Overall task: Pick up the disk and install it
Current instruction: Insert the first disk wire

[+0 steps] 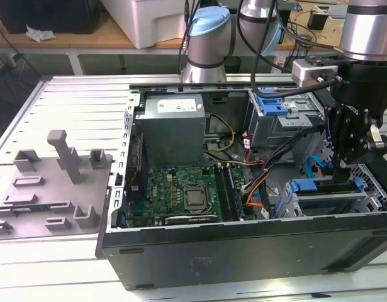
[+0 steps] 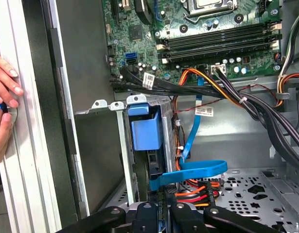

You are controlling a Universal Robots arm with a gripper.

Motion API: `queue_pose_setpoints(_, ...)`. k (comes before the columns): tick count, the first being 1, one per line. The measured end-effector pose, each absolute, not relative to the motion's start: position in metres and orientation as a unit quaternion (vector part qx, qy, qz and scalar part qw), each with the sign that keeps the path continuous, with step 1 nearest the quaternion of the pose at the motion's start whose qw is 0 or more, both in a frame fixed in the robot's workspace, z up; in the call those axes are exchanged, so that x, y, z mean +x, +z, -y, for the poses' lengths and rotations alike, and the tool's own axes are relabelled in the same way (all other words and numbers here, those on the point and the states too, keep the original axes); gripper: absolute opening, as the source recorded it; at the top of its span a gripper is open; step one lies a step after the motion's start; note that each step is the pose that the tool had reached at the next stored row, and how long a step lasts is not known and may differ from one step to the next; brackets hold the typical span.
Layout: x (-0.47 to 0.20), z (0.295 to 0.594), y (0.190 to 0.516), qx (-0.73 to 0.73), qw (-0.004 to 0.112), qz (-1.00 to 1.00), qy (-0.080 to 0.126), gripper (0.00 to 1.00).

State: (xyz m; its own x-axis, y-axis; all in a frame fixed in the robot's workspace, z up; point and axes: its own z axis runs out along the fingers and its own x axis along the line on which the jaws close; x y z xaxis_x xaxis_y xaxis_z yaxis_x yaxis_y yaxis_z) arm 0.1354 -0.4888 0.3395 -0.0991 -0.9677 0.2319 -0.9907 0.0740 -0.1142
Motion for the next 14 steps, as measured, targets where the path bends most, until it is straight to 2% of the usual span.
queue_pose_setpoints(14, 0.1354, 0.4905, 0.3386, 0.674, 0.047, 0.727, 0.122, 0.17)
